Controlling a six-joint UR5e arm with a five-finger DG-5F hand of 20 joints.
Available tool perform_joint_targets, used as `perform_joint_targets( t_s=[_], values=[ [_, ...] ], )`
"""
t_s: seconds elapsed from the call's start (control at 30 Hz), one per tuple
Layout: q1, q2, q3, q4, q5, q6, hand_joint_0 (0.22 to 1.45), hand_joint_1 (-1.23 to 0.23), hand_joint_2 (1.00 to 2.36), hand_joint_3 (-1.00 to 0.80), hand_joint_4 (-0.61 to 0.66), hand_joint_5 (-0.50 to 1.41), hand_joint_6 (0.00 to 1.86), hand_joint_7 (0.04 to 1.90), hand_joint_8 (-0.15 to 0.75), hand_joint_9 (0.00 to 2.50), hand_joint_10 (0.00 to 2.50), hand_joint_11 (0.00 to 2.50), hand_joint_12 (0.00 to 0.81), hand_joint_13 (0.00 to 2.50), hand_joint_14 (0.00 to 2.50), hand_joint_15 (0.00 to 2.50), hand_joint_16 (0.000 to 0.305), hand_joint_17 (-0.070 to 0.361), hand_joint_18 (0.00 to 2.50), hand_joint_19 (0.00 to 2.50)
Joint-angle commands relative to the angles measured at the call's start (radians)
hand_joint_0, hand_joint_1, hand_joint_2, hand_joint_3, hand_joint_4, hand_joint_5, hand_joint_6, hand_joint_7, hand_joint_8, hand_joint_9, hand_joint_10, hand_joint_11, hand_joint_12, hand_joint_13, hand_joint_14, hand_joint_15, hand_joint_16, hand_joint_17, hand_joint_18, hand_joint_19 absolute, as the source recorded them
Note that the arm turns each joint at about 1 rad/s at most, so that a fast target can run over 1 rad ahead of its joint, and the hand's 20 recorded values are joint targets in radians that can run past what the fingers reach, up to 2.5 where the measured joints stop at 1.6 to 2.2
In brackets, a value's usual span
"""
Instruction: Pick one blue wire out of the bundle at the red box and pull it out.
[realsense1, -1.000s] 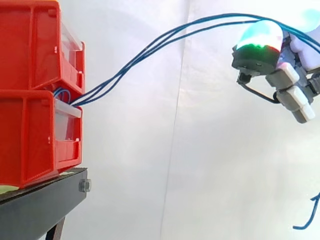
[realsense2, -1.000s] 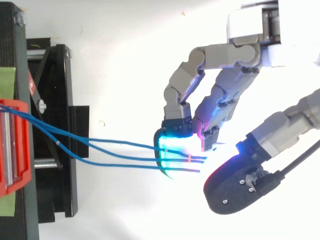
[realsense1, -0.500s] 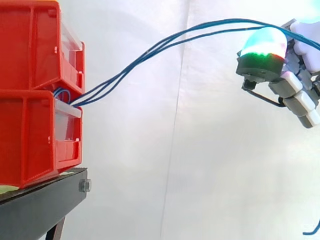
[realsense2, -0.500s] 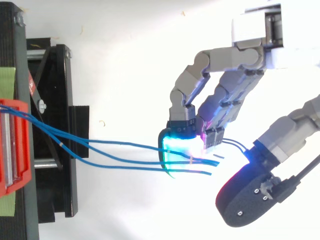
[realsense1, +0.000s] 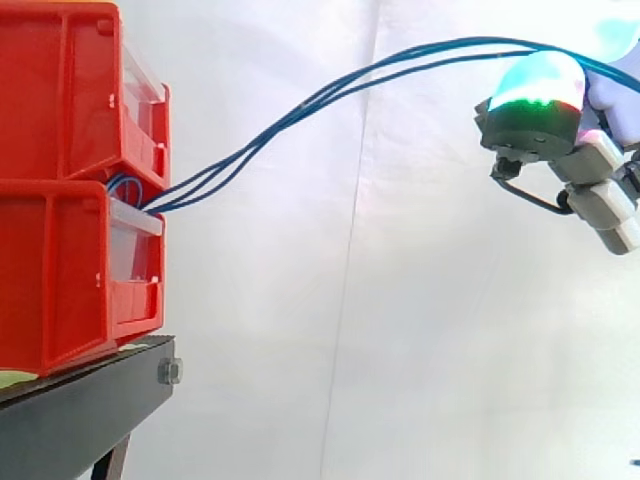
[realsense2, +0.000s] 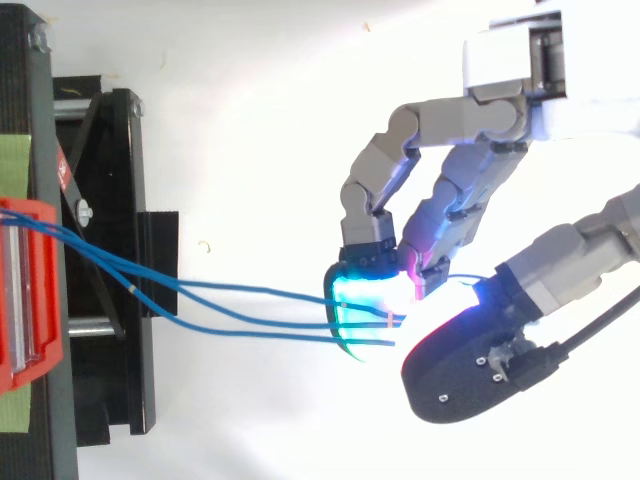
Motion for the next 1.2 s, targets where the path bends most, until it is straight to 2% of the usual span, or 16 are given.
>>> perform_joint_targets(
  t_s=[0.0,0.1,0.17,0.27,0.33,0.5,0.67,0.73,0.9,1.07,1.17],
  values=[
    [0.0,0.0,0.0,0.0,0.0,0.0,0.61,-0.73,1.01,-0.16,0.09,-0.16,0.97,0.88,0.368,0.91,0.01,0.67,0.451,0.88,0.02,0.48,0.056,0.127,0.81,0.44],
    [0.0,0.0,0.0,0.0,0.0,0.0,0.62,-0.74,1.01,-0.12,0.06,-0.16,0.97,0.93,0.376,0.91,0.01,0.67,0.453,0.89,0.02,0.48,0.057,0.128,0.84,0.44],
    [0.0,0.0,0.0,0.0,0.0,0.0,0.66,-0.8,1.02,-0.14,0.02,-0.18,0.98,0.91,0.344,0.87,0.01,0.68,0.43,0.87,0.02,0.49,0.051,0.115,0.82,0.45],
    [0.0,0.0,0.0,0.0,0.0,0.0,0.72,-0.88,1.02,-0.24,0.08,-0.2,1.0,0.85,0.326,0.81,0.01,0.68,0.43,0.85,0.01,0.47,0.051,0.114,0.82,0.41],
    [0.0,0.0,0.0,0.0,0.0,0.0,0.73,-0.89,1.02,-0.27,0.08,-0.2,1.0,0.83,0.327,0.8,0.01,0.69,0.43,0.85,0.01,0.47,0.05,0.114,0.82,0.41],
    [0.0,0.0,0.0,0.0,0.0,-0.002,0.81,-0.87,1.01,-0.31,0.06,-0.21,1.0,0.92,0.322,0.81,0.01,0.7,0.42,0.85,0.01,0.47,0.049,0.11,0.8,0.44],
    [0.002,0.0,0.0,0.0,0.0,-0.002,0.84,-0.83,1.01,-0.31,0.13,-0.22,1.01,0.83,0.313,0.78,0.01,0.71,0.415,0.84,0.01,0.47,0.048,0.109,0.78,0.46],
    [0.002,0.0,0.0,0.0,0.0,-0.002,0.83,-0.82,1.01,-0.35,0.16,-0.23,1.0,0.77,0.301,0.75,0.01,0.69,0.413,0.84,0.02,0.46,0.048,0.108,0.8,0.44],
    [0.002,0.0,-0.001,0.0,0.0,-0.002,0.79,-0.87,1.0,-0.48,0.2,-0.24,0.99,0.75,0.294,0.7,0.0,0.7,0.412,0.83,0.01,0.44,0.049,0.109,0.85,0.37],
    [0.002,0.0,-0.001,0.0,0.002,-0.002,0.68,-0.92,1.0,-0.5,0.21,-0.24,0.99,0.74,0.307,0.7,0.01,0.71,0.417,0.82,0.01,0.45,0.049,0.111,0.84,0.37],
    [0.002,0.0,0.0,0.0,0.002,-0.002,0.62,-0.88,1.0,-0.5,0.22,-0.23,0.98,0.75,0.323,0.73,0.01,0.71,0.422,0.81,0.02,0.46,0.05,0.113,0.82,0.4]
  ],
)
